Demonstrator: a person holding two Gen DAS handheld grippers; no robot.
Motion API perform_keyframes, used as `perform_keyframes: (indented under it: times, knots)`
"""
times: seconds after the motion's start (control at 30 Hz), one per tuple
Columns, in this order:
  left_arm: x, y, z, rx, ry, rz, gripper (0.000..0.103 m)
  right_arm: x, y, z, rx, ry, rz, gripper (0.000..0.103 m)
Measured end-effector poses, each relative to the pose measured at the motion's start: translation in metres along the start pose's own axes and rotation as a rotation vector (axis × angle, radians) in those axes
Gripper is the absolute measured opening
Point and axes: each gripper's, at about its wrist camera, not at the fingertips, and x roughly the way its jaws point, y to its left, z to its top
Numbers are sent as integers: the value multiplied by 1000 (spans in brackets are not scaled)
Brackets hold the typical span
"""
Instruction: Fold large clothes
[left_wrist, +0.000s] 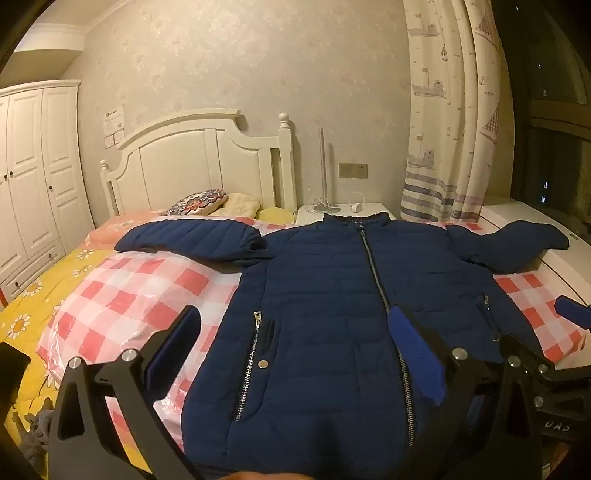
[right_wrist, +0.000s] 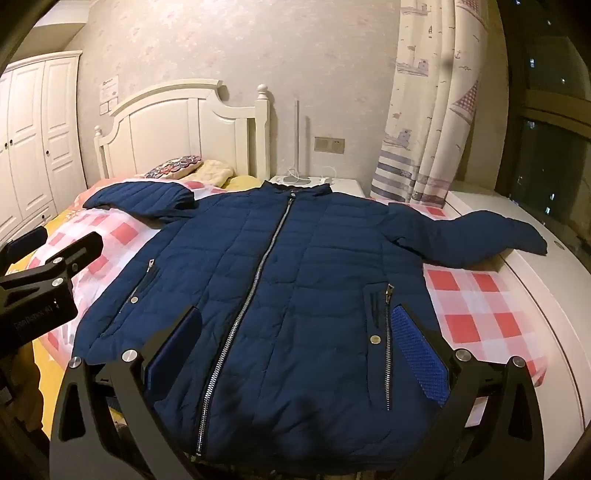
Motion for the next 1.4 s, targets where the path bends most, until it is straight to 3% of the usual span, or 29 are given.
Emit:
perform_keyframes:
  times: [1.4]
  knots:
    - [-1,2,1,-22,19,-22,101,3,2,1,20,27,21,99]
